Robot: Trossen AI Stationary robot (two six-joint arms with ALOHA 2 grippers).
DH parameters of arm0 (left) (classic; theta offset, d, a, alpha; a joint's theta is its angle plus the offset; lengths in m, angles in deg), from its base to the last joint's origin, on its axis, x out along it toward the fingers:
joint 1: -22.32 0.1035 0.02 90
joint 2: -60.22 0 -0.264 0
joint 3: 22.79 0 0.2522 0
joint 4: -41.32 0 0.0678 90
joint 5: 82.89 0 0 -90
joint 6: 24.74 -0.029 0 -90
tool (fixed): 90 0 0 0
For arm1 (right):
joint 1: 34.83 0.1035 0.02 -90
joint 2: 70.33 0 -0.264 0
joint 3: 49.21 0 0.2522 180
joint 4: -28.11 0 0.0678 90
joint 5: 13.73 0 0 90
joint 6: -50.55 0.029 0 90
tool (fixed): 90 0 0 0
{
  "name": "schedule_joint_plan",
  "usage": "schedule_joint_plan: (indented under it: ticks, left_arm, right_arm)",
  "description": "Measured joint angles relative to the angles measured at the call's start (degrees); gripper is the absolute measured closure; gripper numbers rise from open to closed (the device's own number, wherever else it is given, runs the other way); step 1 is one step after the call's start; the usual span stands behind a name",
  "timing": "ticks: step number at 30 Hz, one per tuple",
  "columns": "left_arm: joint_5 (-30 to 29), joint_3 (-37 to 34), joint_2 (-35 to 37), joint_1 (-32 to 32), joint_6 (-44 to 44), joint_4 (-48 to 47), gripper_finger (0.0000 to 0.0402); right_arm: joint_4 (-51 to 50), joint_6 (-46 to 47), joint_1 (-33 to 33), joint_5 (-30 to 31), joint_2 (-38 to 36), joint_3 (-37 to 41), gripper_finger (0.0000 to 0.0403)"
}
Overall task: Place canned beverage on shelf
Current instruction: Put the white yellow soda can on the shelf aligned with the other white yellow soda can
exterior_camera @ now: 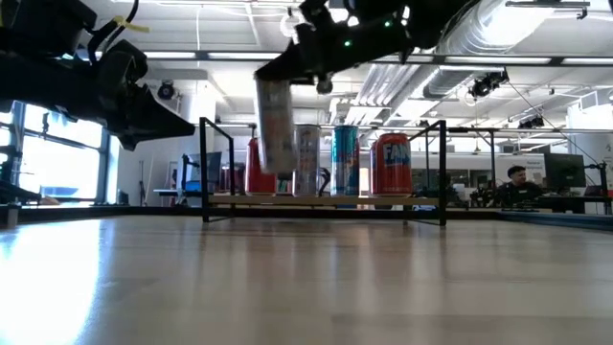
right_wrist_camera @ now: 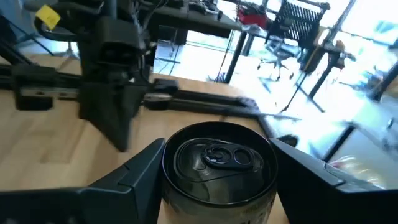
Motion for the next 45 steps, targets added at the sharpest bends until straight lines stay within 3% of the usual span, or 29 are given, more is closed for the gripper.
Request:
schedule_joint_plan:
  ticks: [6,12,19,30,42,45]
  left_arm:
    - [0.6,0.0,0.0,0.0,-0.6,0.1,0.0399]
    - [0.8,0.0,0.0,0.0,-0.6,0.1,0.0399]
    - [0.8,0.0,0.0,0.0,-0.7,0.1,0.0399]
    - [1.6,0.0,0.0,0.0,-0.6,0.1,0.0399]
    - [1.6,0.0,0.0,0.0,-0.6,0.1,0.0399]
    - [1.6,0.0,0.0,0.0,-0.6,0.1,0.0399]
  right_arm:
    - [-2.3,-3.9,-8.9,-16.8,-2.3,0.0,0.0168]
    - [-3.3,-5.2,-16.0,-23.0,-2.0,0.0,0.0168]
    - [-3.3,-5.2,-19.6,-24.4,-2.0,0.0,0.0168]
    - [0.8,-4.5,-20.3,-24.0,3.0,0.0,0.0168]
    - [1.9,-2.5,-22.2,-23.8,3.6,-0.1,0.0168]
    - [1.5,-2.5,-22.2,-23.8,3.6,-0.1,0.0151]
